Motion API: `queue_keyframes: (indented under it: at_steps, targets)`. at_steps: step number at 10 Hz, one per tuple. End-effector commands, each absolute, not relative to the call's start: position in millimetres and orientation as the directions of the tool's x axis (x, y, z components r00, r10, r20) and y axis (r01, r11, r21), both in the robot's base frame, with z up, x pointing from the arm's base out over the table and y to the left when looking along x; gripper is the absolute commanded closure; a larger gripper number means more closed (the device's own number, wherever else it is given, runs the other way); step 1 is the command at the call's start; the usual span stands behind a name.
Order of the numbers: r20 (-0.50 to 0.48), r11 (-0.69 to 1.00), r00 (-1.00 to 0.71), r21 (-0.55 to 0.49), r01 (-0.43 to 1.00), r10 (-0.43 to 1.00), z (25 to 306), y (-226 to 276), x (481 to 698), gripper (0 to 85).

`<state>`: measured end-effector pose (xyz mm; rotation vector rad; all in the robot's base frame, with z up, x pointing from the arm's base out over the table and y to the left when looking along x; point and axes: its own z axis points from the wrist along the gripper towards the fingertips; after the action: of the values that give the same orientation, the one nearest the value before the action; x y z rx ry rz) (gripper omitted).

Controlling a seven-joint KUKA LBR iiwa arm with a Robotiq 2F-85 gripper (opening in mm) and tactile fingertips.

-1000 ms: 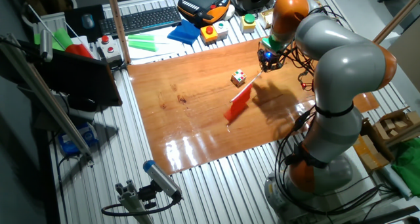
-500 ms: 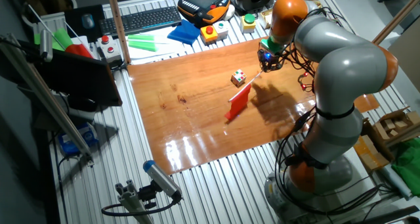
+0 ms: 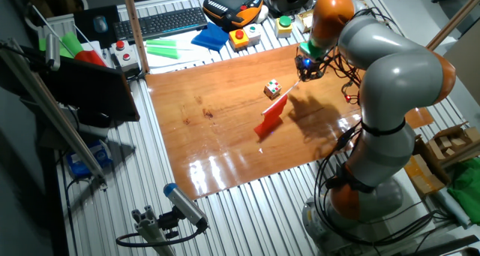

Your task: Wave the flag

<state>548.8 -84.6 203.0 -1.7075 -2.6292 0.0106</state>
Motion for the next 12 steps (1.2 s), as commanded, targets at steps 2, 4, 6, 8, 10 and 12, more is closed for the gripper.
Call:
queue_keyframes:
  at_steps: [2,4,6,8,10,12]
  targets:
    - [-0.002,0.408,-0.409,-0.015,0.913,0.913,228.7,-85.0,550.0,84.3]
    - [-0.007,0.41,-0.41,-0.019,0.912,0.912,246.4,-84.3,550.8,84.3]
    - [-0.011,0.411,-0.411,-0.021,0.911,0.911,255.6,-83.1,550.6,84.3]
    - [-0.001,0.421,-0.421,-0.017,0.907,0.907,256.6,-82.1,550.3,84.3]
    - [0.008,0.428,-0.428,-0.021,0.904,0.904,258.3,-81.9,548.6,84.3]
    - [0.029,0.455,-0.454,-0.021,0.89,0.891,258.3,-82.0,548.6,84.3]
